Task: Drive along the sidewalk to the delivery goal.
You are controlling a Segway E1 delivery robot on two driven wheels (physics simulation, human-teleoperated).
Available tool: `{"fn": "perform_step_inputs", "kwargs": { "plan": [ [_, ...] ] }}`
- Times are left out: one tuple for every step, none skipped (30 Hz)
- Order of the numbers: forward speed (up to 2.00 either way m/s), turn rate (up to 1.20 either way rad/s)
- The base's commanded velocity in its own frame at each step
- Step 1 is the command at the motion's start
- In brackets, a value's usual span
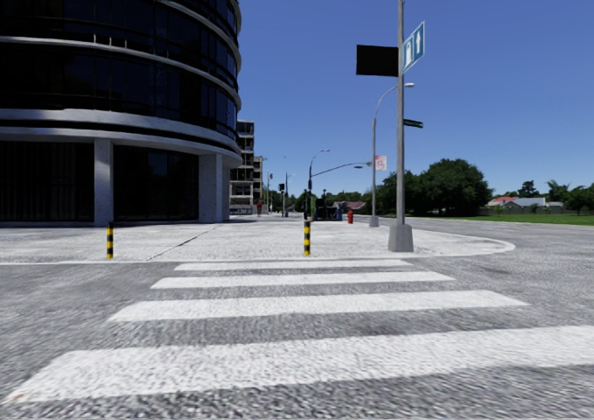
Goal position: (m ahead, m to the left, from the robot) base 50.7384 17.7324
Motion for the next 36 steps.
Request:
{"fn": "perform_step_inputs", "kwargs": {
  "plan": [
    [2.00, 0.28],
    [2.00, 0.31],
    [2.00, 0.32],
    [2.00, 0.32],
    [2.00, 0.32],
    [2.00, 0.32],
    [2.00, 0.32],
    [2.00, 0.32],
    [2.00, 0.32],
    [2.00, 0.32],
    [2.00, 0.32],
    [2.00, 0.32],
    [2.00, 0.32],
    [2.00, 0.31],
    [2.00, 0.00],
    [2.00, 0.00],
    [2.00, 0.00],
    [2.00, 0.00],
    [2.00, 0.00],
    [2.00, 0.00],
    [2.00, 0.00],
    [2.00, 0.00],
    [2.00, 0.00],
    [2.00, 0.00],
    [2.00, 0.00],
    [2.00, 0.00],
    [2.00, 0.00],
    [2.00, 0.00],
    [2.00, 0.04],
    [2.00, 0.28],
    [2.00, 0.28],
    [2.00, 0.37],
    [2.00, 0.40],
    [2.00, 0.40],
    [2.00, 0.40],
    [2.00, 0.41]
  ]
}}
